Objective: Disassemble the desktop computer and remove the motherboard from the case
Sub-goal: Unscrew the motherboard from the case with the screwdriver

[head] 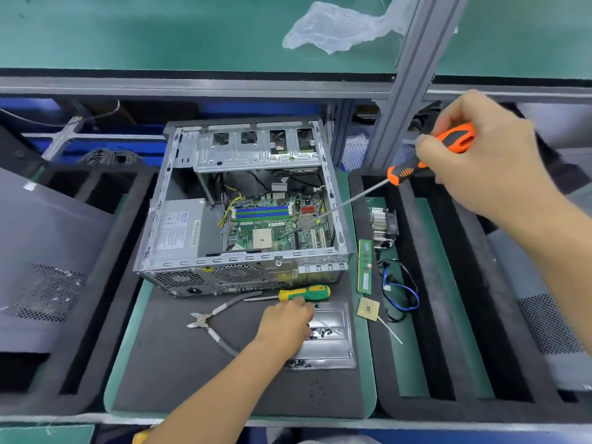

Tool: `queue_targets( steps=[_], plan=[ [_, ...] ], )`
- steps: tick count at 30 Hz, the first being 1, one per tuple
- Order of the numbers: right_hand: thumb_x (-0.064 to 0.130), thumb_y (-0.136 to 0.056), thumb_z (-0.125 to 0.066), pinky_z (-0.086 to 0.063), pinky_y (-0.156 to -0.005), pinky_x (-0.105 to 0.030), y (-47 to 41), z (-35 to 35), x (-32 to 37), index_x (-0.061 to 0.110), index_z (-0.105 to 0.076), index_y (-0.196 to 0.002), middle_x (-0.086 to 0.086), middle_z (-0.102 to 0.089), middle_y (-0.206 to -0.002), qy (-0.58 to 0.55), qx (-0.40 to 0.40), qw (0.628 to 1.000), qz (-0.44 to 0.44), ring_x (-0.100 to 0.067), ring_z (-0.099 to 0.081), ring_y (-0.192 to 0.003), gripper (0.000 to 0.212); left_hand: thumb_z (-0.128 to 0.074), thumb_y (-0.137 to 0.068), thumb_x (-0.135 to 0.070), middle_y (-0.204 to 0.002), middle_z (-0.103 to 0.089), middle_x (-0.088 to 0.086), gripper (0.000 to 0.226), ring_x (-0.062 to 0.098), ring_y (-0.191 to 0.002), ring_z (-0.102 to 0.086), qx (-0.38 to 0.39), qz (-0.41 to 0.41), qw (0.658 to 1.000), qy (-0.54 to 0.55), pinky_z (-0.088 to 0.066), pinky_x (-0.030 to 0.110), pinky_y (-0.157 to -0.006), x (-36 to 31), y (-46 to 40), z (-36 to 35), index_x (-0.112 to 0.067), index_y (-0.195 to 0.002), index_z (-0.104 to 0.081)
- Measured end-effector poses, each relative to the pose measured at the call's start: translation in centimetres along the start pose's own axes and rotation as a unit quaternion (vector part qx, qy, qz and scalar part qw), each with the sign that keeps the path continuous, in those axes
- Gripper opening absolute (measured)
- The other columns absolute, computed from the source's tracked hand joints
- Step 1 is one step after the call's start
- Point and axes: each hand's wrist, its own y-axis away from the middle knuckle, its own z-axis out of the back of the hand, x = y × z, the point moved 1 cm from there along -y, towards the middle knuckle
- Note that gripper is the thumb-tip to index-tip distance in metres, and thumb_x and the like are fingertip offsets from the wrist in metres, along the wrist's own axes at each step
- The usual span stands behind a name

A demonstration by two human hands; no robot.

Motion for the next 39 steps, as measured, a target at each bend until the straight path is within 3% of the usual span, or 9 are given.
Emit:
queue_targets(
  steps=[3, 8, 13, 17, 22, 25, 28, 34, 39],
  plan=[
    [0.031, -0.082, -0.063, -0.046, -0.059, -0.024, -0.7, -0.3, -0.5, 0.022, -0.053, -0.082, 0.003, -0.063, -0.070, -0.002, 0.007, 1.000, 0.005, -0.022, -0.063, -0.066, 0.014, -0.060, -0.090, -0.035, -0.113, -0.055, -0.002, 0.023, 0.025, -0.102, -0.058, -0.027, 0.010, 0.999, 0.028, -0.051, 0.039, -0.080, -0.1, 0.4, -0.1, -0.022, -0.110, -0.058],
    [0.029, -0.083, -0.063, -0.053, -0.063, -0.038, -1.2, -0.9, -1.1, 0.022, -0.053, -0.083, -0.003, -0.064, -0.069, -0.017, 0.028, 0.999, 0.009, -0.028, -0.064, -0.068, 0.012, -0.051, -0.094, -0.051, -0.114, -0.058, -0.007, 0.033, 0.019, -0.103, -0.059, -0.102, 0.037, 0.989, 0.098, -0.048, 0.034, -0.080, 0.3, 1.1, 0.8, -0.028, -0.115, -0.060],
    [0.033, -0.081, -0.062, -0.055, -0.068, -0.040, -1.9, -1.4, -1.9, 0.024, -0.053, -0.082, -0.002, -0.065, -0.070, -0.030, 0.040, 0.999, -0.007, -0.028, -0.065, -0.072, 0.013, -0.048, -0.099, -0.045, -0.086, -0.064, -0.005, 0.033, 0.016, -0.077, -0.059, -0.262, 0.018, 0.950, 0.171, -0.050, 0.037, -0.068, 0.5, 2.5, 4.0, -0.018, -0.093, -0.067],
    [0.040, -0.078, -0.062, -0.051, -0.059, -0.032, -2.4, -1.6, -2.6, 0.028, -0.054, -0.081, 0.000, -0.065, -0.063, -0.048, 0.042, 0.998, -0.025, -0.020, -0.064, -0.068, 0.015, -0.051, -0.099, -0.030, -0.065, -0.043, -0.006, 0.032, 0.017, -0.058, -0.041, -0.389, 0.016, 0.895, 0.218, -0.039, 0.033, -0.053, 1.2, 3.3, 6.6, -0.014, -0.072, -0.050],
    [0.043, -0.078, -0.060, -0.039, -0.051, -0.026, -2.9, -1.8, -3.7, 0.030, -0.053, -0.081, 0.008, -0.066, -0.059, -0.077, 0.050, 0.995, -0.038, -0.003, -0.058, -0.049, 0.015, -0.057, -0.095, -0.029, -0.095, -0.051, 0.003, 0.024, 0.018, -0.086, -0.051, -0.494, 0.052, 0.838, 0.225, -0.044, 0.026, -0.076, 2.8, 3.6, 8.9, -0.005, -0.098, -0.062],
    [0.046, -0.076, -0.061, -0.047, -0.054, -0.030, -3.2, -1.9, -4.3, 0.033, -0.055, -0.078, 0.004, -0.066, -0.058, -0.114, 0.053, 0.990, -0.061, -0.013, -0.061, -0.049, 0.015, -0.060, -0.093, -0.026, -0.111, -0.053, 0.008, 0.031, 0.026, -0.104, -0.051, -0.509, 0.068, 0.840, 0.178, -0.042, 0.034, -0.093, 3.8, 3.1, 9.7, -0.007, -0.118, -0.063],
    [0.046, -0.074, -0.063, -0.048, -0.055, -0.041, -3.4, -2.0, -4.5, 0.031, -0.056, -0.075, -0.002, -0.065, -0.057, -0.156, 0.051, 0.983, -0.084, -0.021, -0.056, -0.048, 0.017, -0.065, -0.091, -0.015, -0.107, -0.063, 0.005, 0.025, 0.028, -0.102, -0.054, -0.502, 0.063, 0.848, 0.157, -0.044, 0.042, -0.091, 4.6, 2.7, 10.3, -0.010, -0.116, -0.067],
    [0.050, -0.071, -0.068, -0.044, -0.050, -0.034, -3.2, -2.6, -5.1, 0.028, -0.059, -0.073, 0.000, -0.058, -0.050, -0.189, 0.073, 0.971, -0.129, -0.017, -0.051, -0.044, 0.023, -0.058, -0.092, 0.004, -0.094, -0.065, 0.006, 0.016, 0.025, -0.091, -0.058, -0.488, 0.006, 0.852, 0.189, -0.048, 0.033, -0.082, 5.9, 2.9, 10.6, -0.001, -0.102, -0.069],
    [0.073, -0.071, -0.063, -0.046, -0.058, -0.032, -2.5, -2.9, -5.4, 0.024, -0.066, -0.077, 0.000, -0.066, -0.057, -0.123, 0.140, 0.974, -0.126, -0.014, -0.053, -0.047, 0.050, -0.056, -0.091, 0.011, -0.093, -0.061, 0.007, 0.017, 0.024, -0.090, -0.056, -0.470, -0.011, 0.858, 0.205, -0.045, 0.027, -0.083, 7.8, 3.4, 10.8, 0.001, -0.101, -0.066]
  ],
)
